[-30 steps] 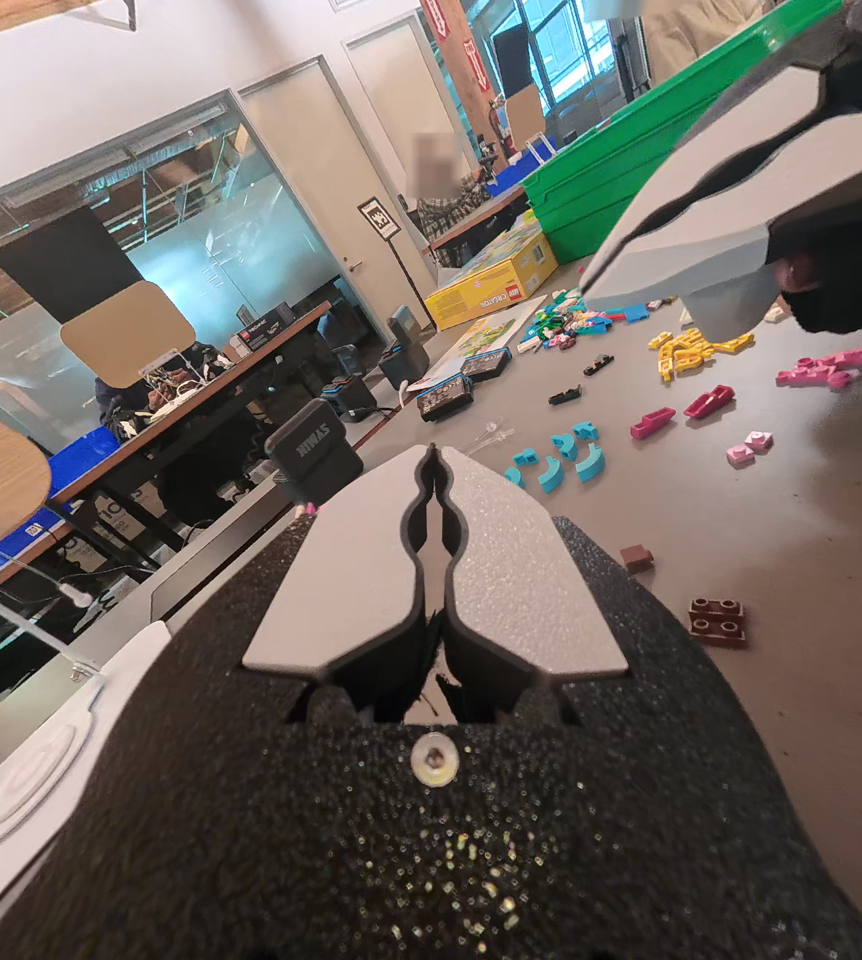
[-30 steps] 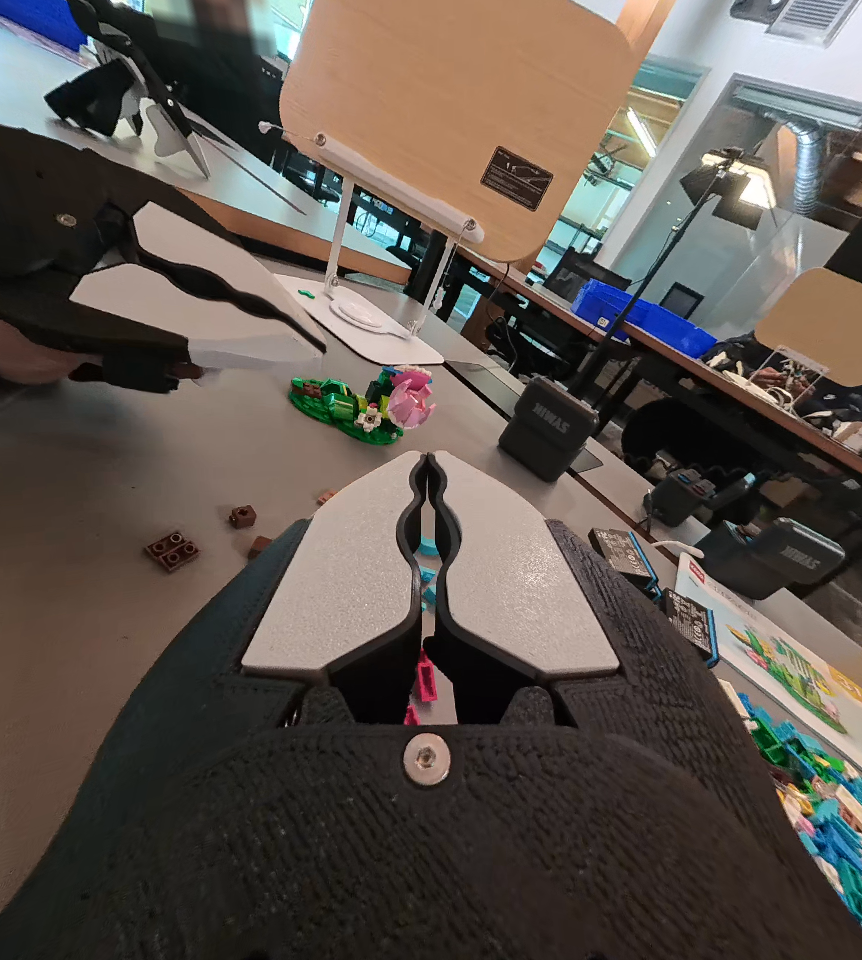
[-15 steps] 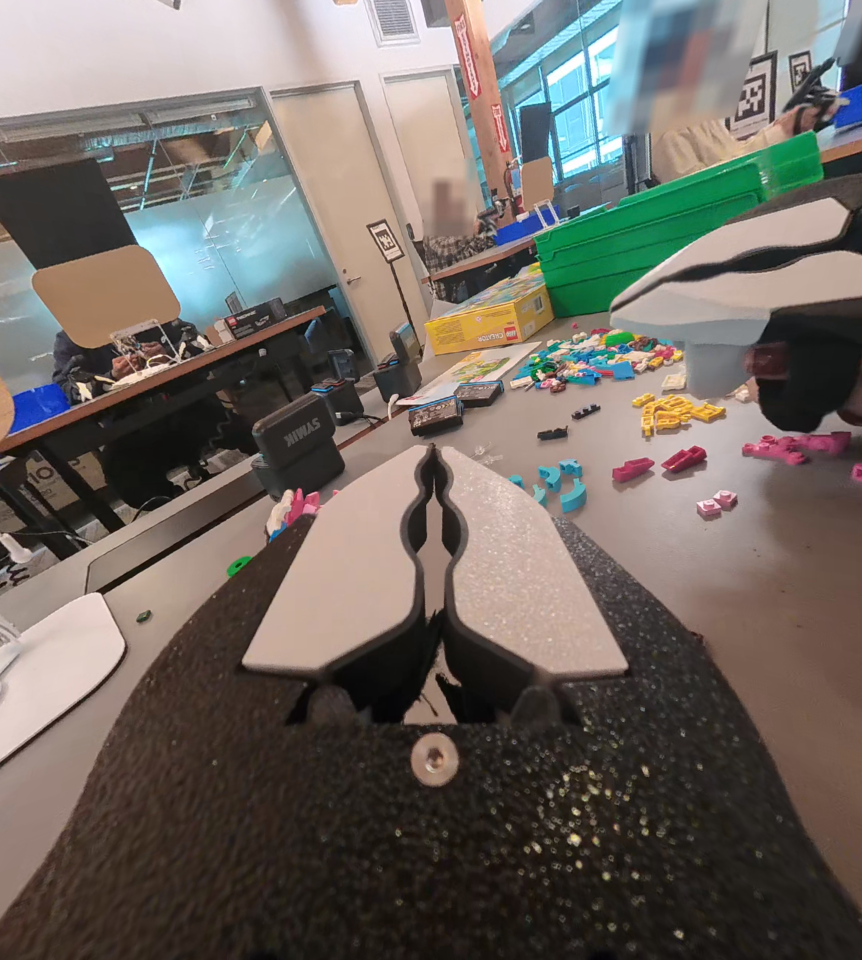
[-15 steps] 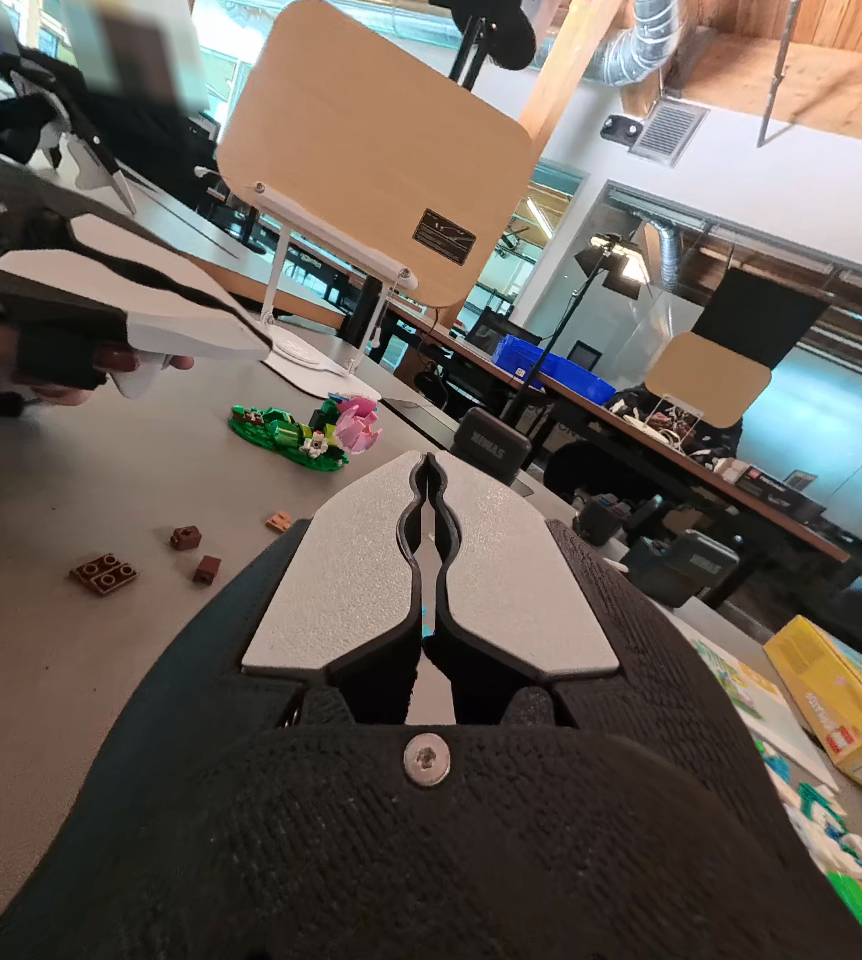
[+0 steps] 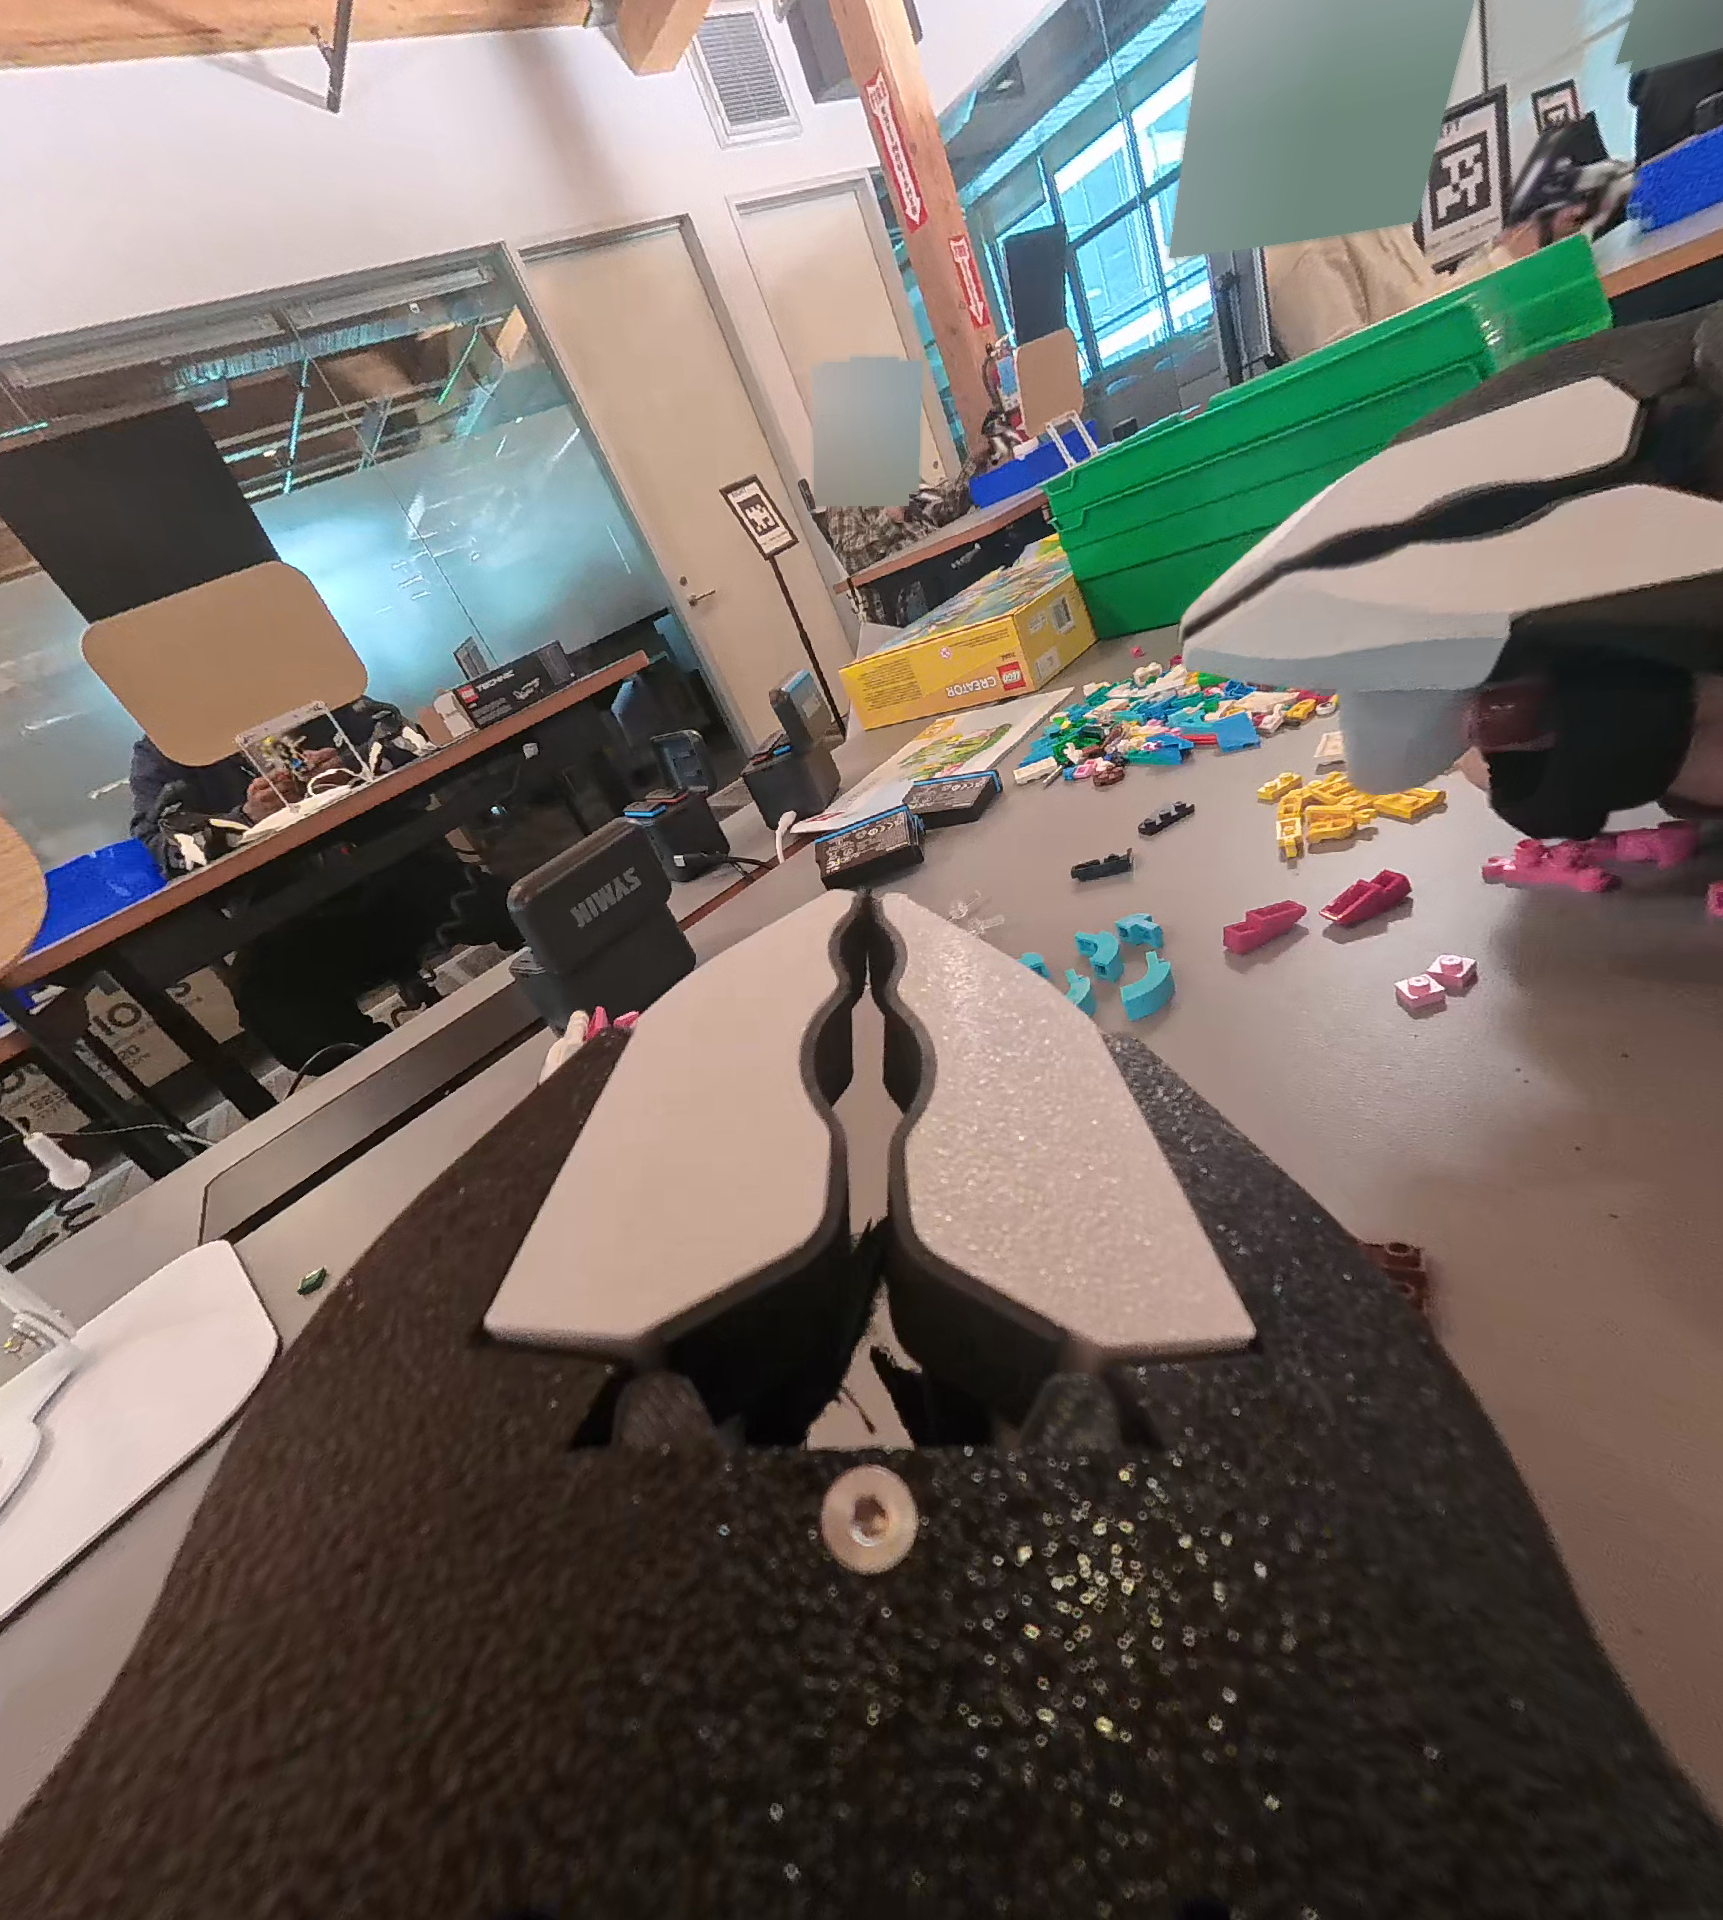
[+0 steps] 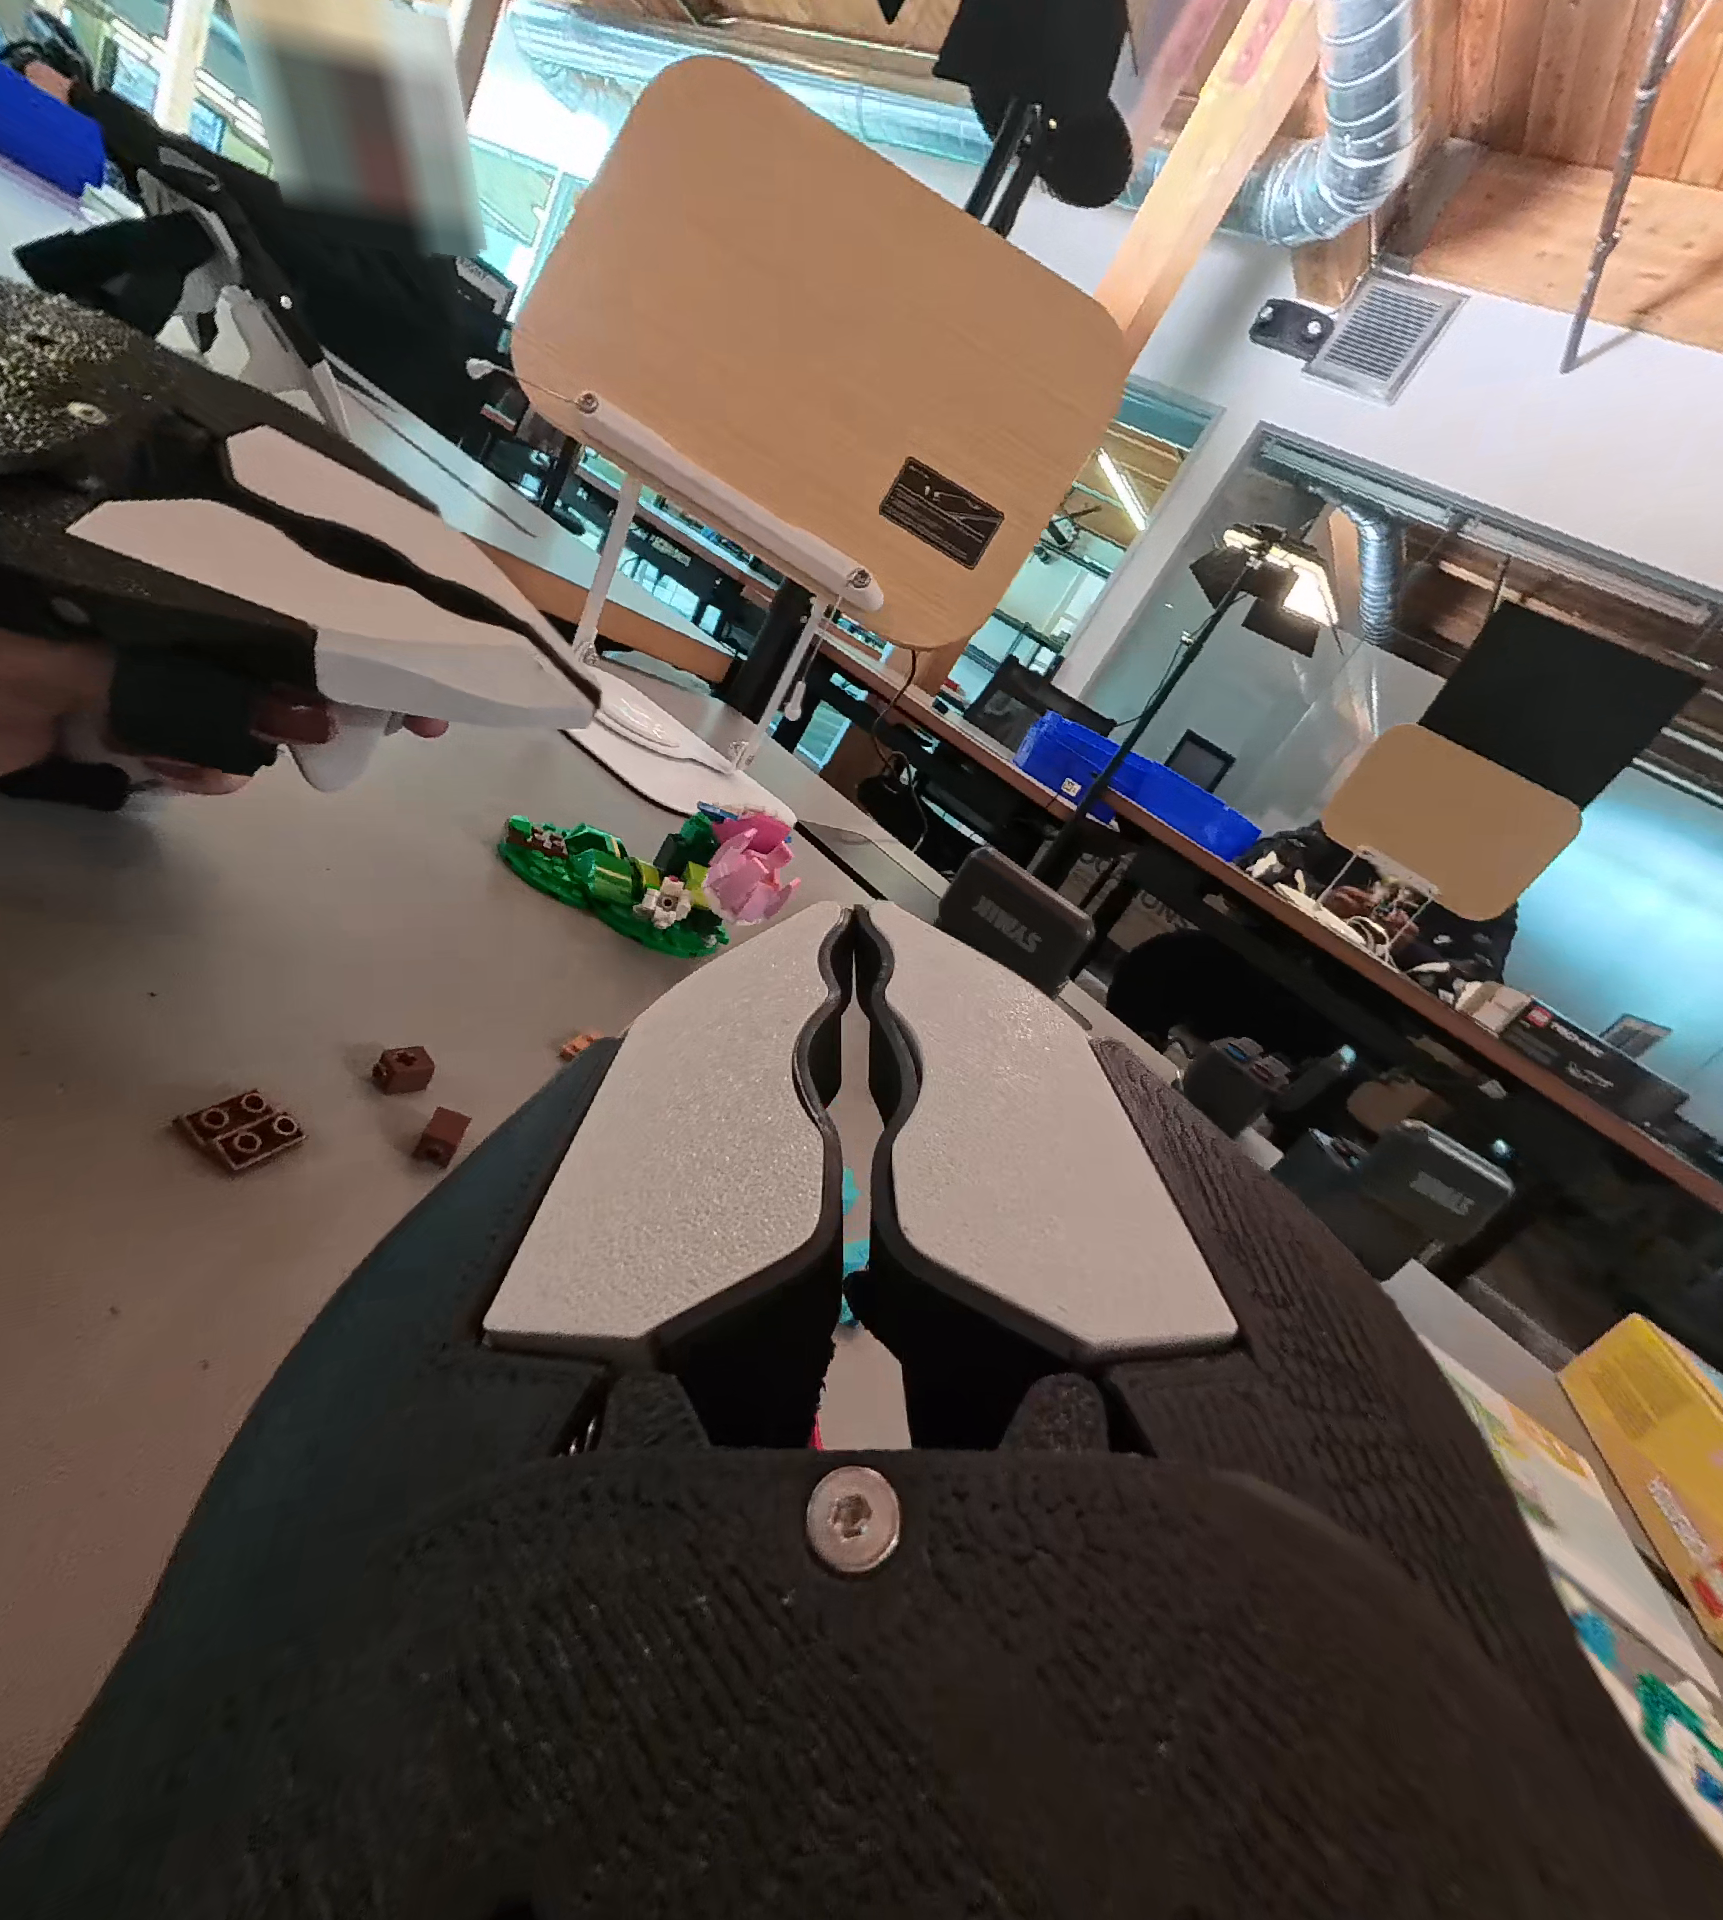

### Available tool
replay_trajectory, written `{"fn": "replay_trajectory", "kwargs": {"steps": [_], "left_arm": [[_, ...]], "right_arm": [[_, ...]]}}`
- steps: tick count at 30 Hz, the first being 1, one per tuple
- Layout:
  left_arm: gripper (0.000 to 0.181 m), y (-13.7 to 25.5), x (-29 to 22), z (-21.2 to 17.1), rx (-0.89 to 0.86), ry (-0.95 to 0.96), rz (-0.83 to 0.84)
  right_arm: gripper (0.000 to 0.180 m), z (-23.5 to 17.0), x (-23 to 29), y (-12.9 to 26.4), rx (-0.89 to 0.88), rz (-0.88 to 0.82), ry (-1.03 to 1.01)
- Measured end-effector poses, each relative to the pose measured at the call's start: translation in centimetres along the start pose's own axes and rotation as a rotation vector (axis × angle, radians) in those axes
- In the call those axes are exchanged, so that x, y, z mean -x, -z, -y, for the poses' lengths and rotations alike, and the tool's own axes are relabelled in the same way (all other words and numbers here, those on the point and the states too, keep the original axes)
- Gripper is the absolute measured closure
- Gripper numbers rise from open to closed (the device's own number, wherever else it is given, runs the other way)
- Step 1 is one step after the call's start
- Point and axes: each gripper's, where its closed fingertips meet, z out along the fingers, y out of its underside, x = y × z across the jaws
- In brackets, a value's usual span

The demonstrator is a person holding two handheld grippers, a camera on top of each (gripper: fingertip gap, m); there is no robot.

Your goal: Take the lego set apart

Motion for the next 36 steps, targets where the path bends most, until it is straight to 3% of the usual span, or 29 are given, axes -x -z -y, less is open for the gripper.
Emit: {"fn": "replay_trajectory", "kwargs": {"steps": [17, 23, 24, 26, 29, 30, 33, 36], "left_arm": [[0.181, 0.0, 0.9, 0.5, -0.032, -0.010, 0.013], [0.181, 0.5, 0.7, 2.0, -0.087, -0.058, 0.052], [0.175, 0.9, 1.3, 2.6, -0.114, -0.075, 0.107], [0.145, 1.7, 2.3, 3.7, -0.154, -0.130, 0.212], [0.068, 2.2, 2.4, 2.6, -0.021, -0.163, 0.308], [0.053, 2.6, 2.0, 2.6, 0.025, -0.142, 0.330], [0.039, 5.4, -1.1, 6.5, 0.018, -0.048, 0.318], [0.049, 10.0, -5.3, 11.5, -0.039, -0.047, 0.295]], "right_arm": [[0.180, -0.4, 0.4, -0.6, 0.014, 0.018, 0.077], [0.180, 1.4, 0.2, 0.0, -0.087, 0.012, 0.005], [0.176, 1.6, -0.2, 0.1, -0.099, -0.013, 0.012], [0.142, 2.2, -1.0, 0.5, -0.126, -0.088, 0.065], [0.096, 2.9, -1.8, 0.9, -0.127, -0.177, 0.102], [0.094, 3.0, -1.7, 1.0, -0.111, -0.185, 0.085], [0.093, 5.6, -0.3, 2.7, -0.115, -0.174, -0.018], [0.095, 10.8, 2.3, 6.5, -0.145, -0.149, 0.015]]}}
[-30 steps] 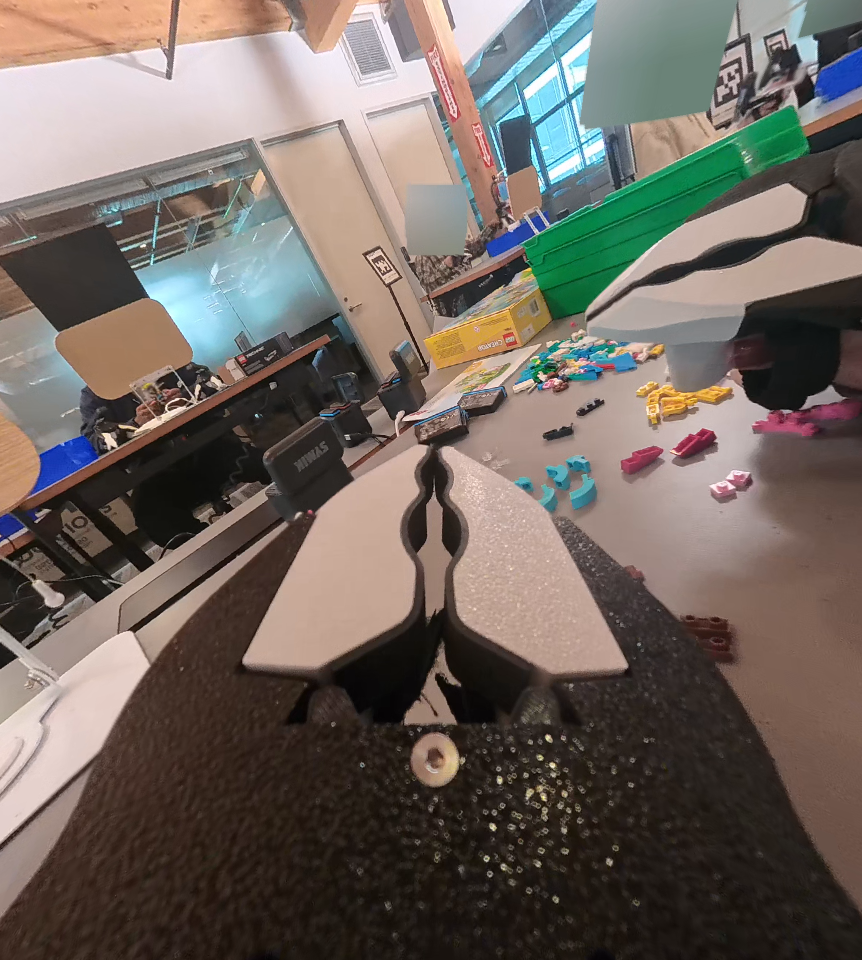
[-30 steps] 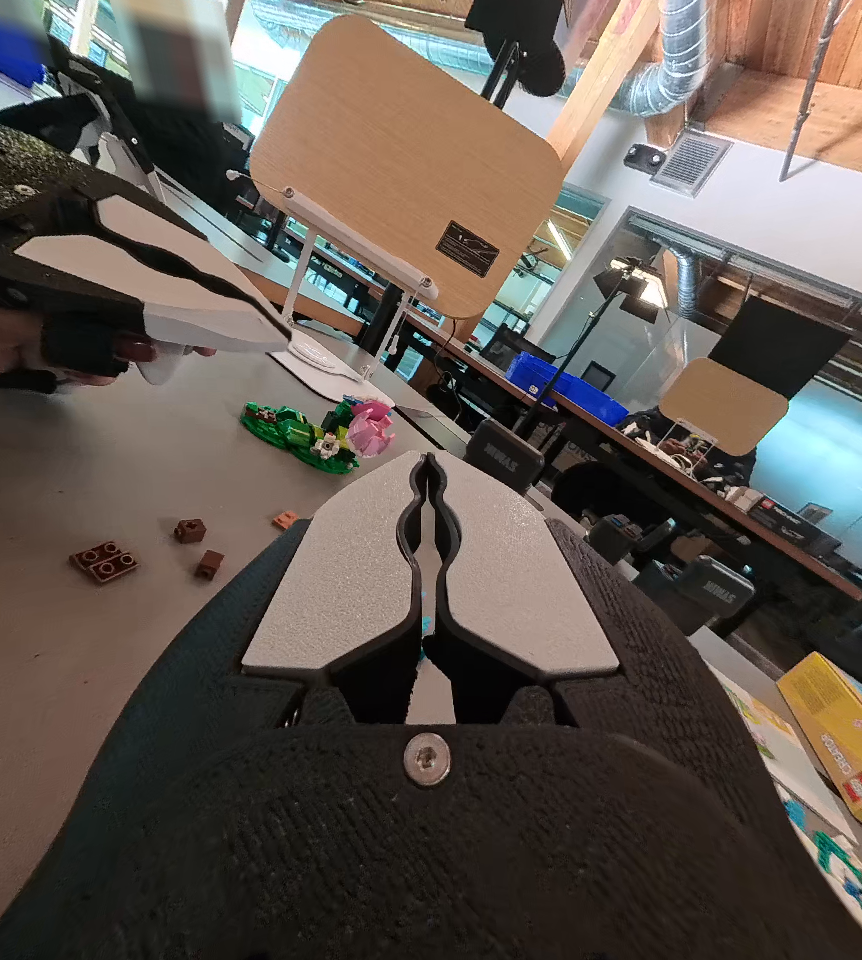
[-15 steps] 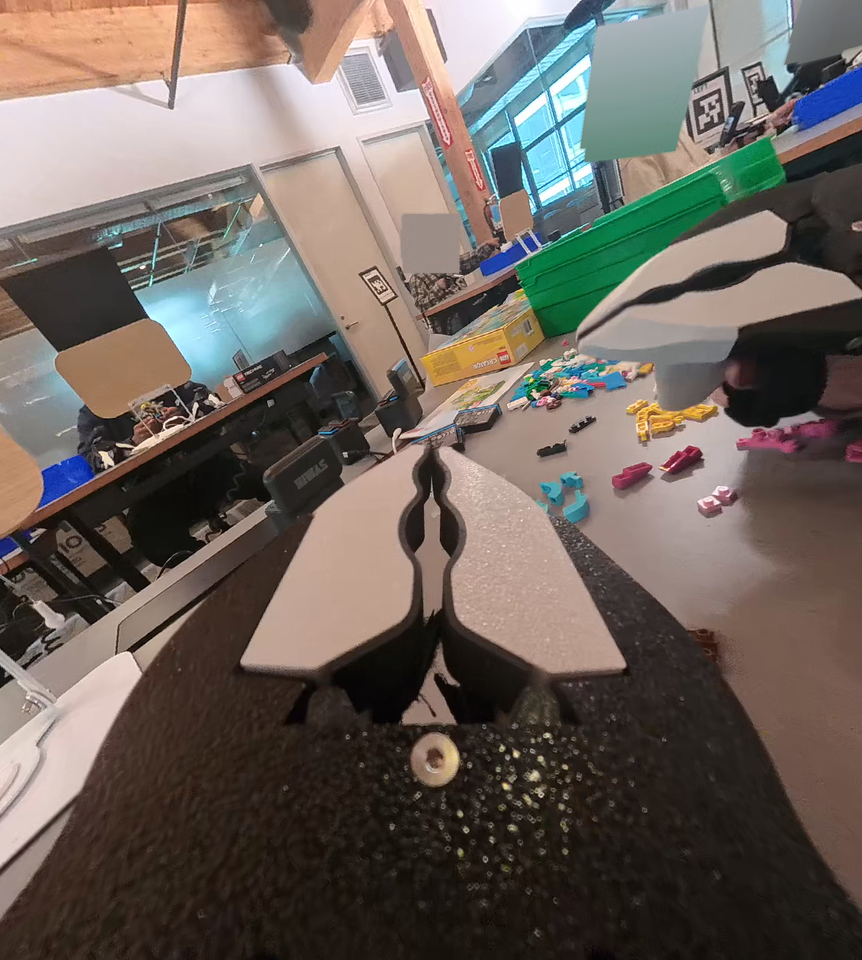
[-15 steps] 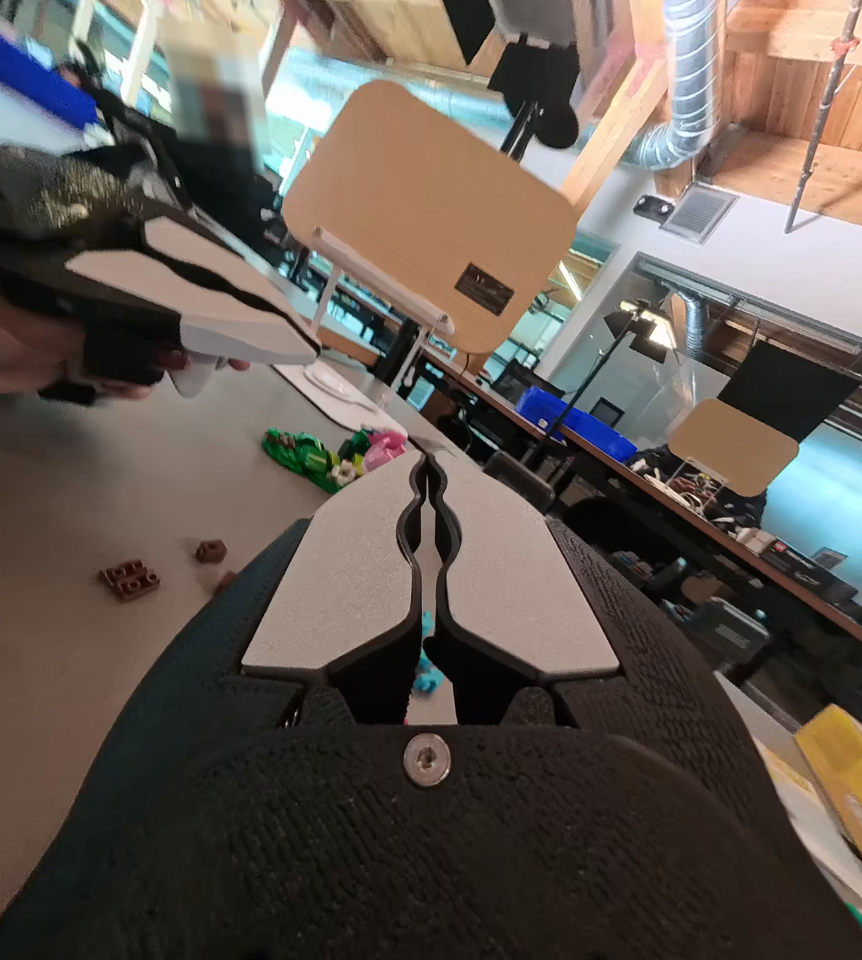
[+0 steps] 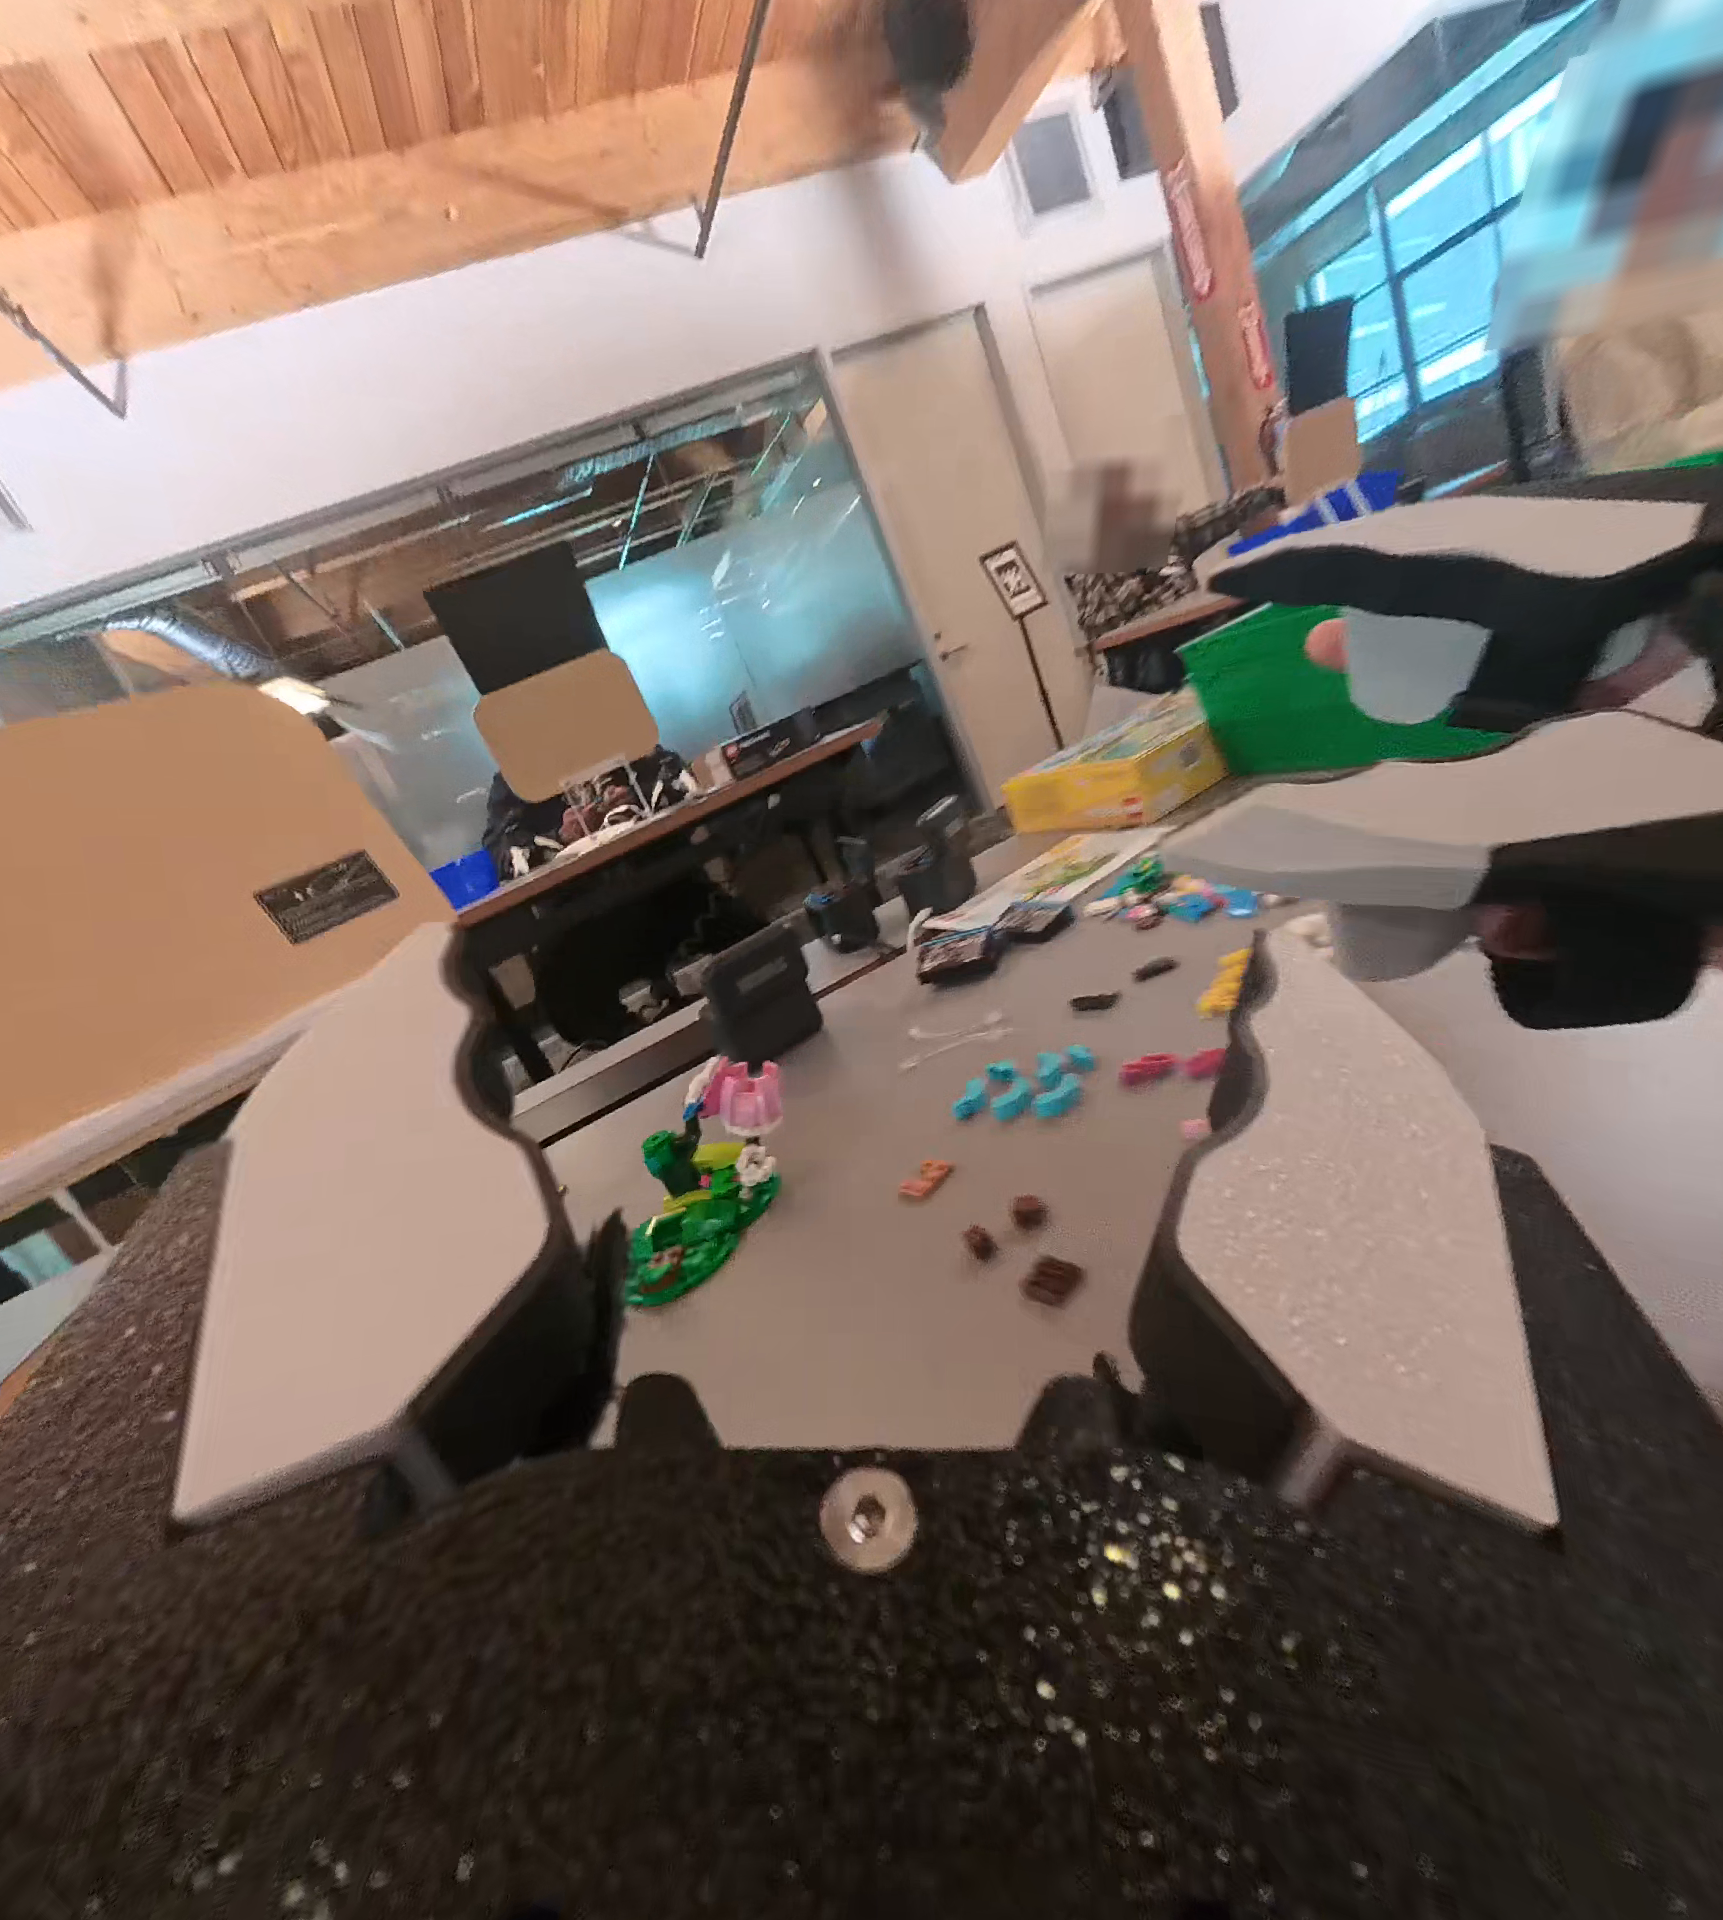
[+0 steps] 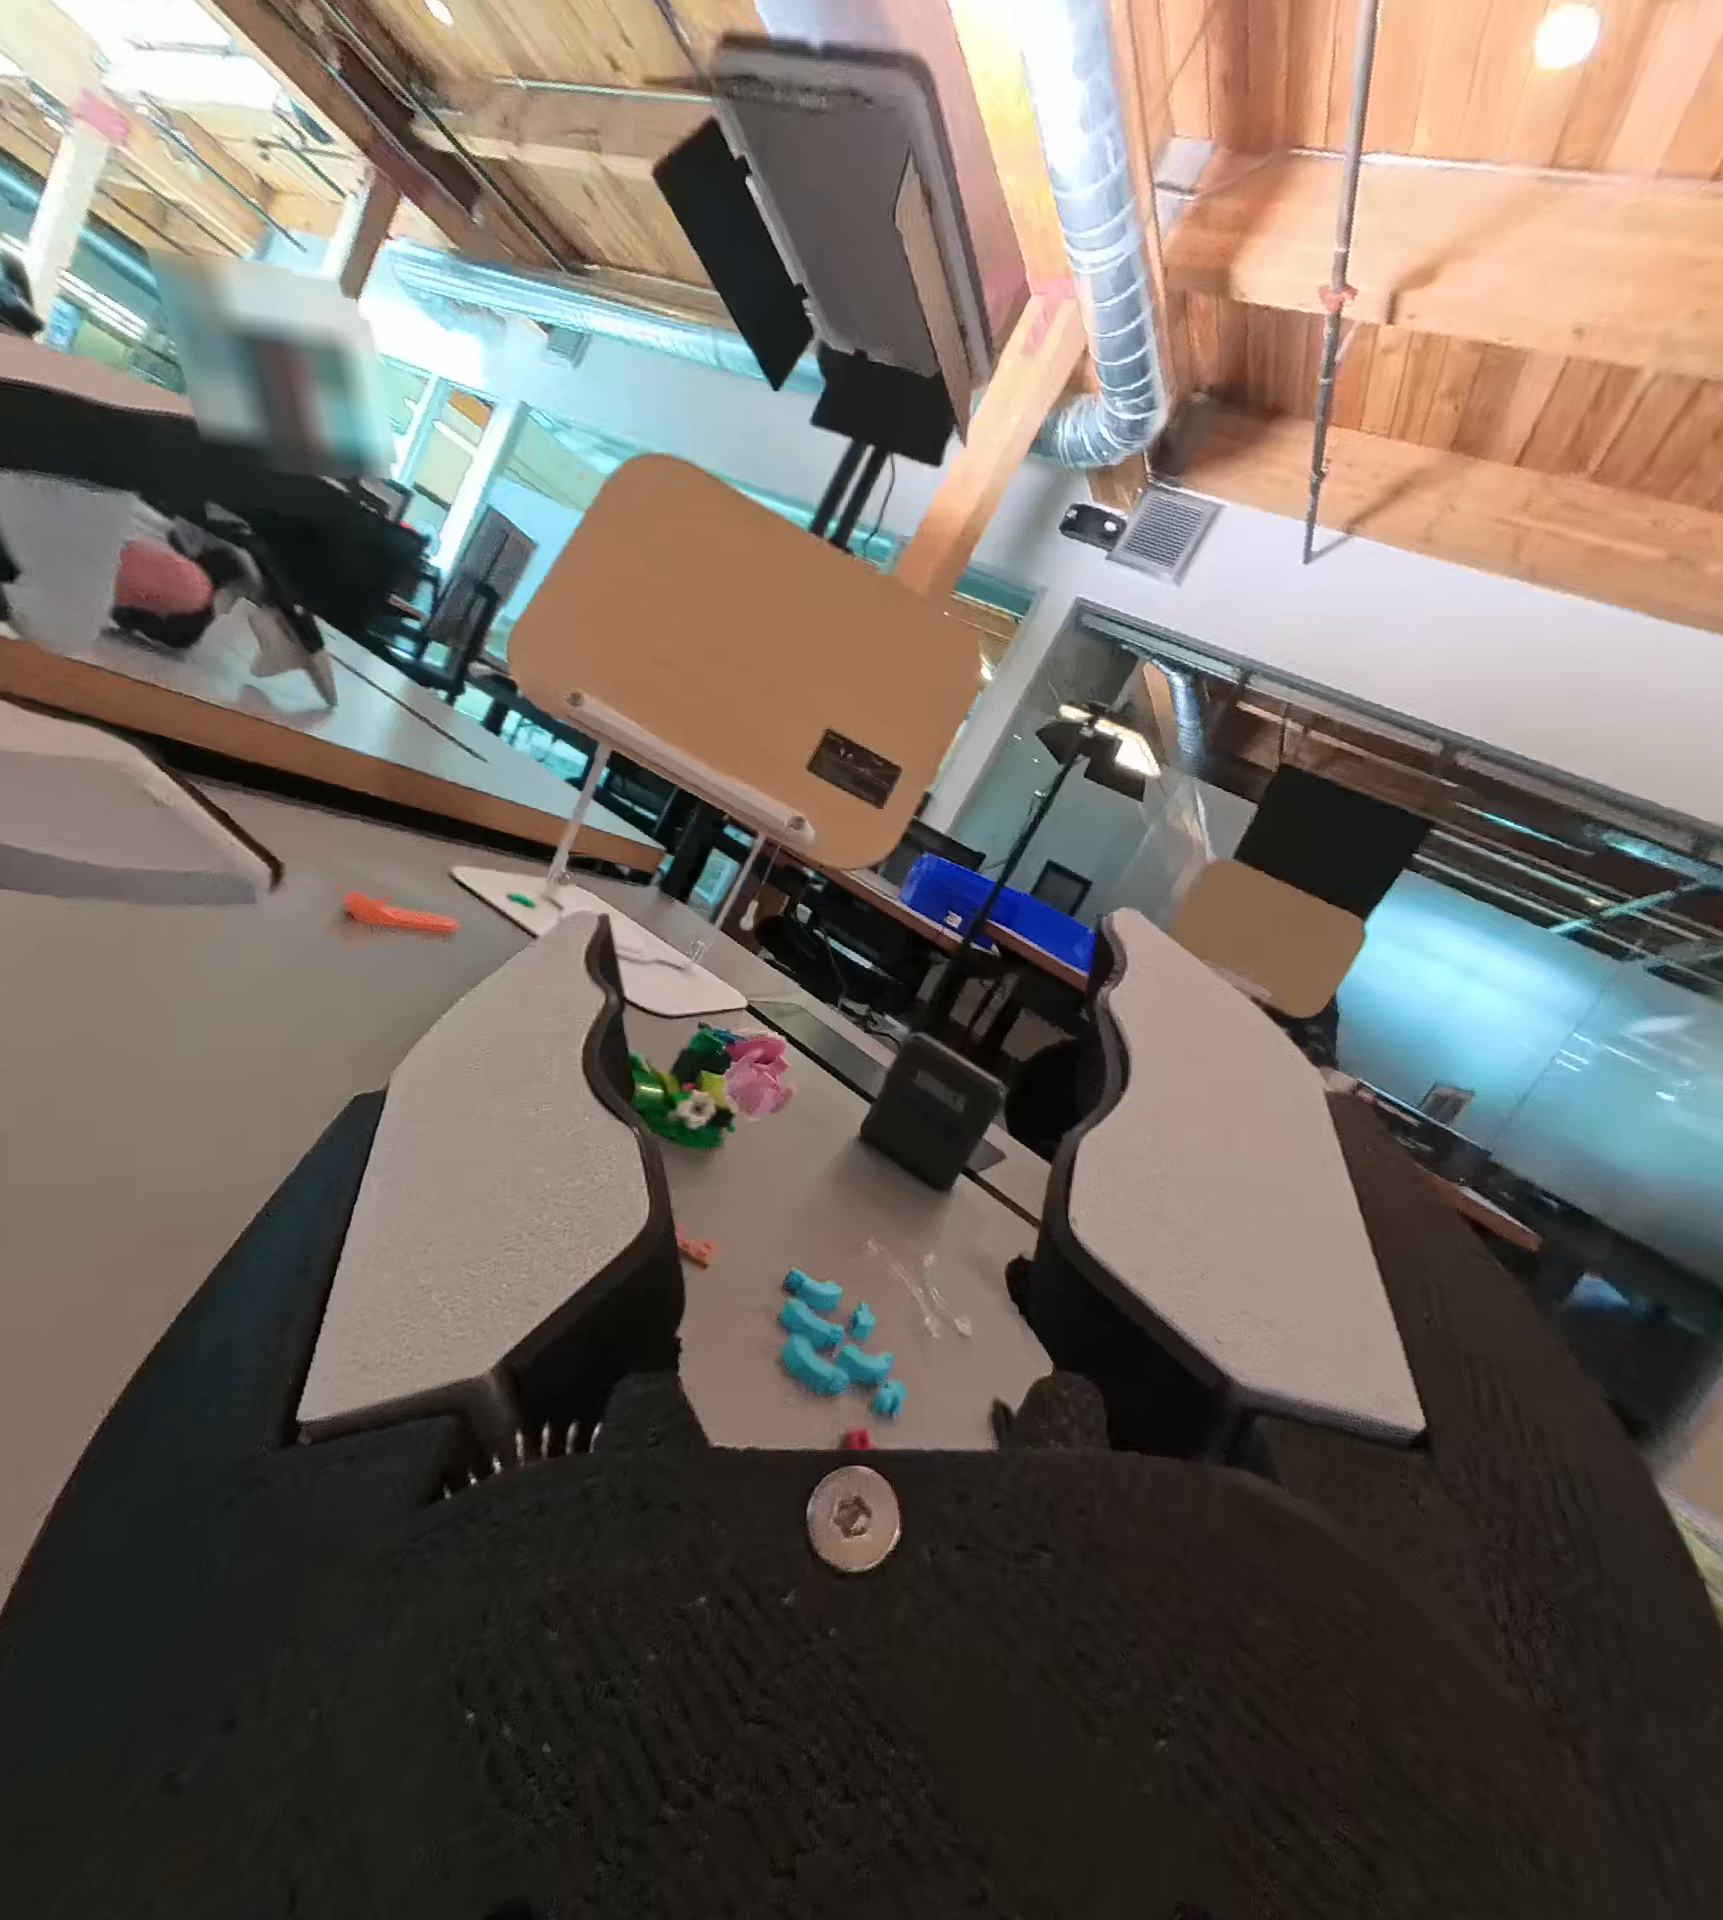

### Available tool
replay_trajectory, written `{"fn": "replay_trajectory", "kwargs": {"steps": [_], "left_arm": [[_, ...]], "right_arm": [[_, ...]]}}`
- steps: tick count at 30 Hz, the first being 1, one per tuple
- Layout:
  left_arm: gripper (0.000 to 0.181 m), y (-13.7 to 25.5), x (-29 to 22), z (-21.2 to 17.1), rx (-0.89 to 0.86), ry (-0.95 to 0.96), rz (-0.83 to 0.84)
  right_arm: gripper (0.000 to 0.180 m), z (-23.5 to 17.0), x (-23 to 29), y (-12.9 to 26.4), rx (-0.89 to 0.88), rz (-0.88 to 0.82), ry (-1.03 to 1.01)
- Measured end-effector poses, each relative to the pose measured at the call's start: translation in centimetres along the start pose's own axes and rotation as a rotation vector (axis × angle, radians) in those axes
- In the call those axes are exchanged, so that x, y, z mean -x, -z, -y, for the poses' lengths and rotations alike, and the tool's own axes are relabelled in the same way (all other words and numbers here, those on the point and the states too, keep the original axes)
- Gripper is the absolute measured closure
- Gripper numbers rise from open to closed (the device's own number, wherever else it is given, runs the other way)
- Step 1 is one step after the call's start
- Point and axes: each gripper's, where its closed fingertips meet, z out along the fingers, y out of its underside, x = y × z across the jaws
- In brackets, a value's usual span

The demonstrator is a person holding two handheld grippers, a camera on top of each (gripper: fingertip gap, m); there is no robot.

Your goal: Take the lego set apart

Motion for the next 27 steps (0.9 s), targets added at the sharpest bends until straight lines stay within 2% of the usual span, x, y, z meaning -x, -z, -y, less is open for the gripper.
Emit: {"fn": "replay_trajectory", "kwargs": {"steps": [1, 2, 4, 5, 7, 9, 13, 16, 19, 24, 27], "left_arm": [[0.060, 2.0, -0.8, 1.4, -0.015, -0.002, 0.000], [0.083, 4.0, -1.6, 2.7, -0.034, -0.016, 0.011], [0.169, 7.7, -2.9, 5.2, -0.100, -0.044, 0.051], [0.181, 9.3, -3.2, 6.2, -0.128, -0.002, 0.101], [0.181, 12.1, -3.6, 6.6, -0.134, 0.153, 0.218], [0.181, 14.5, -4.8, 5.1, -0.132, 0.294, 0.311], [0.181, 17.7, -9.4, -2.3, 0.050, 0.237, 0.377], [0.181, 19.5, -13.8, -9.0, 0.219, 0.310, 0.335], [0.181, 20.9, -16.7, -14.6, 0.356, 0.379, 0.316], [0.181, 21.3, -17.0, -20.9, 0.445, 0.517, 0.292], [0.181, 22.4, -15.0, -25.2, 0.514, 0.556, 0.246]], "right_arm": [[0.105, 1.5, 0.5, 1.5, 0.012, -0.012, 0.006], [0.120, 2.7, 1.3, 3.2, 0.033, -0.013, 0.009], [0.153, 4.6, 3.6, 6.8, 0.062, 0.016, 0.003], [0.163, 5.2, 4.8, 8.6, 0.062, 0.017, -0.004], [0.172, 5.7, 6.8, 11.8, 0.075, -0.010, -0.034], [0.173, 5.1, 8.7, 14.5, 0.112, -0.043, -0.091], [0.180, 2.0, 12.0, 19.8, 0.178, -0.136, -0.208], [0.180, -2.6, 15.1, 22.6, 0.286, -0.131, -0.311], [0.180, -8.4, 18.5, 23.7, 0.438, -0.037, -0.297], [0.178, -18.5, 21.5, 24.3, 0.679, 0.097, -0.296], [0.153, -26.0, 23.9, 24.4, 0.822, 0.246, -0.236]]}}
